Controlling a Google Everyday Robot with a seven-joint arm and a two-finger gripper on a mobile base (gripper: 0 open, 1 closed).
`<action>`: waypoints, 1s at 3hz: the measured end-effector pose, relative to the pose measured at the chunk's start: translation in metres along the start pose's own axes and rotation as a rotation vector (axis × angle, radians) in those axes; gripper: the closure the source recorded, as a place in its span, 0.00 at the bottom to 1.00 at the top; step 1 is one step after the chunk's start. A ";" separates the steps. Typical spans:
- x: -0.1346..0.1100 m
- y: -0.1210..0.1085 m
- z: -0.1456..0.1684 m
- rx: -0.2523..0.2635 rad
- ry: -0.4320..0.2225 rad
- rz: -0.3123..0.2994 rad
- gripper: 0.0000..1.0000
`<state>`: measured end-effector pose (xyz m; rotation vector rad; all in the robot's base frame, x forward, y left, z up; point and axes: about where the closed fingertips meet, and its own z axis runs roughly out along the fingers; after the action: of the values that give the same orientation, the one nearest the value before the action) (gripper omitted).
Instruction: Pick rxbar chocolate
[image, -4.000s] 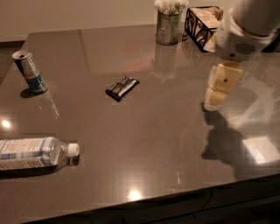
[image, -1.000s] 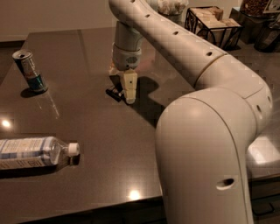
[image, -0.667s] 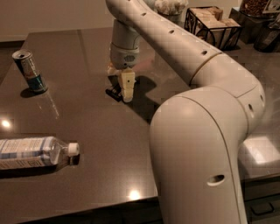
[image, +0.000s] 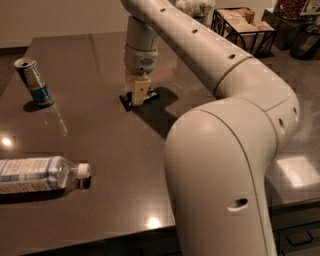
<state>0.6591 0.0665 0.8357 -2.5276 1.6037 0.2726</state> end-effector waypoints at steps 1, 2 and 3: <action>0.000 0.000 -0.002 0.000 0.000 0.001 0.99; 0.000 0.000 -0.002 0.000 0.000 0.001 1.00; -0.017 0.007 -0.049 0.093 -0.041 -0.006 1.00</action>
Offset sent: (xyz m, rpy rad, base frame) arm -0.0406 -0.0201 0.1205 0.0770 -0.0847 -0.0403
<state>0.6492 0.0679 0.8866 -2.4410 1.5555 0.2419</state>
